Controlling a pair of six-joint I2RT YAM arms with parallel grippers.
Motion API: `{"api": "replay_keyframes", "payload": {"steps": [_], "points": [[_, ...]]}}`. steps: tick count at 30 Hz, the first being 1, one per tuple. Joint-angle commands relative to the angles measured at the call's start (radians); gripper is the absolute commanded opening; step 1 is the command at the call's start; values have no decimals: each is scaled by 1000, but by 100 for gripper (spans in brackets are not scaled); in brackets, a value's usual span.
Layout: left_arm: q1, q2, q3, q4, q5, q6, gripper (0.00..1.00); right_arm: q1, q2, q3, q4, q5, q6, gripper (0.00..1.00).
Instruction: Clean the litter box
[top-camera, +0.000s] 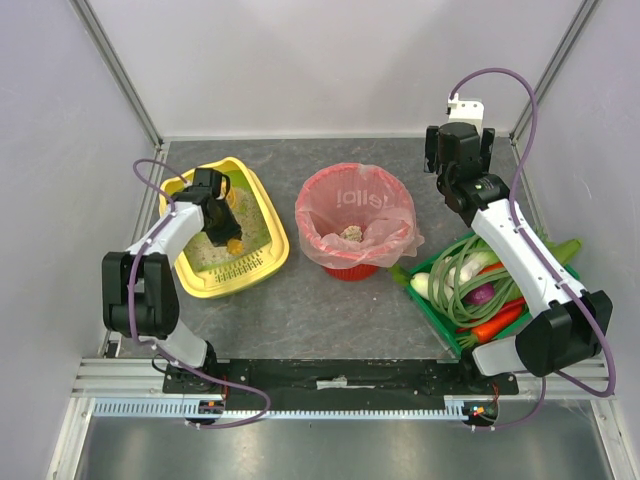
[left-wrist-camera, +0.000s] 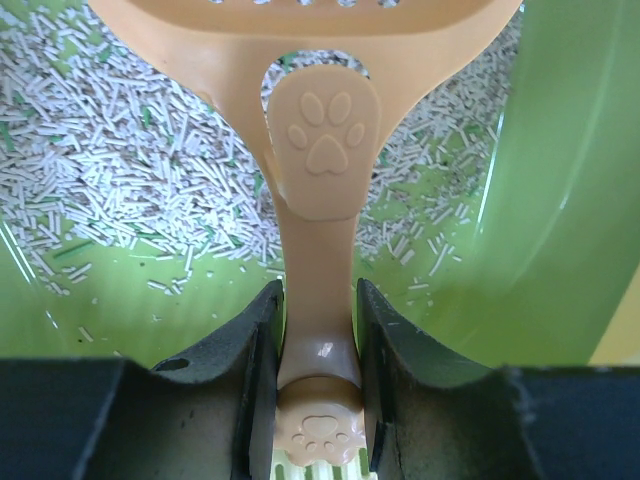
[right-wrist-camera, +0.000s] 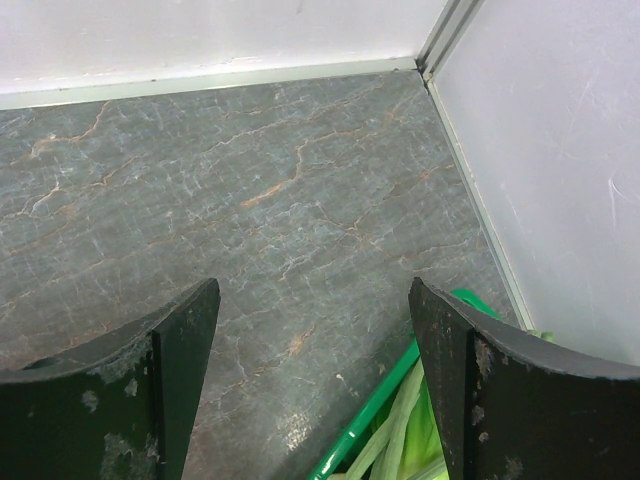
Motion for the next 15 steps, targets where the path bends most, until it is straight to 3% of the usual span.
{"api": "replay_keyframes", "payload": {"steps": [1,15], "points": [[33,25,9,48,-27,-2,2,-6,-5,42,21,7,7,85],[34,135,20,35,4,38,3,-7,-13,30,21,21,16,85]]}}
